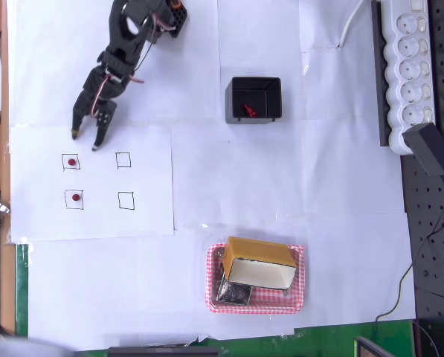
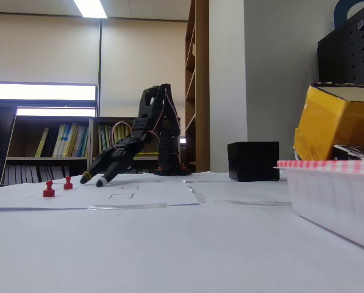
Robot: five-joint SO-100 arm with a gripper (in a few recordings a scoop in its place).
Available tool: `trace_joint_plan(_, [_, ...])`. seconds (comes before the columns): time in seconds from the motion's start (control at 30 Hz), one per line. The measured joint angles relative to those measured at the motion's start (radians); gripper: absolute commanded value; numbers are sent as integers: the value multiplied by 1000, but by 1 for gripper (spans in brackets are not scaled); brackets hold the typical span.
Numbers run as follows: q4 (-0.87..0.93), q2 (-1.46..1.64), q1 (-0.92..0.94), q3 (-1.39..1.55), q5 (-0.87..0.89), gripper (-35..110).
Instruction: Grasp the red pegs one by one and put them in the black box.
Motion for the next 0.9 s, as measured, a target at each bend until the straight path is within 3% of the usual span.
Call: trace_joint_plan(0.9, [-80, 190, 3, 201, -35, 15])
